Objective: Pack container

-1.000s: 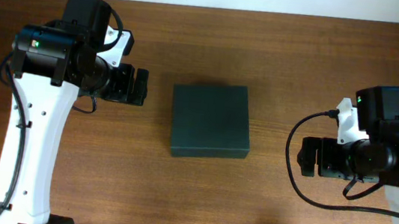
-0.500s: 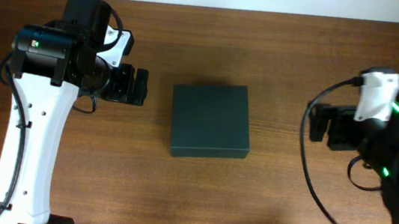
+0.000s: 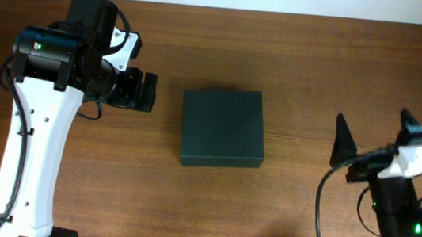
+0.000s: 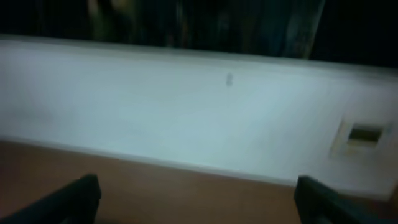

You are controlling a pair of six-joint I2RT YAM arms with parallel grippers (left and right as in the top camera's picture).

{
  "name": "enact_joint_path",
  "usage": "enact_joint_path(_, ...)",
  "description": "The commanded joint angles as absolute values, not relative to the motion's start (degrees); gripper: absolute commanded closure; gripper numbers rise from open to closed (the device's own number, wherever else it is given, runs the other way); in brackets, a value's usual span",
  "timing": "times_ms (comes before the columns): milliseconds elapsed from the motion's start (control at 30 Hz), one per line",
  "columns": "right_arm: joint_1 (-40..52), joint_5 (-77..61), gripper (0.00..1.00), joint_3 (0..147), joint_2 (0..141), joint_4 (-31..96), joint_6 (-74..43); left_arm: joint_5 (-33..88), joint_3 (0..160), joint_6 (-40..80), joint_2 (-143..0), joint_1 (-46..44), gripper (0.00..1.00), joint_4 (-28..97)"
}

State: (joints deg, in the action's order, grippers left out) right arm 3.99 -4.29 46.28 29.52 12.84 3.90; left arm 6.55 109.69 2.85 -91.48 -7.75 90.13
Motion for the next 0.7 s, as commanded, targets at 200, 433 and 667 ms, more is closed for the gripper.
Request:
enact_joint_path(200, 3.7, -5.4, 0.01, 26.2, 16.5, -4.8, 4.1, 6.0, 109.5, 3.4, -90.9, -7.5, 0.01, 90.0)
enact_joint_path(433, 3.7, -5.6, 0.01, 13.6, 5.5, -8.0, 4.0, 6.0, 109.5, 3.4, -90.9, -7.5, 0.01, 90.0)
enact_joint_path(667, 3.7, -5.6, 0.01, 8.4, 0.2, -8.2, 4.1, 6.0, 109.5, 3.4, -90.9, -7.5, 0.01, 90.0)
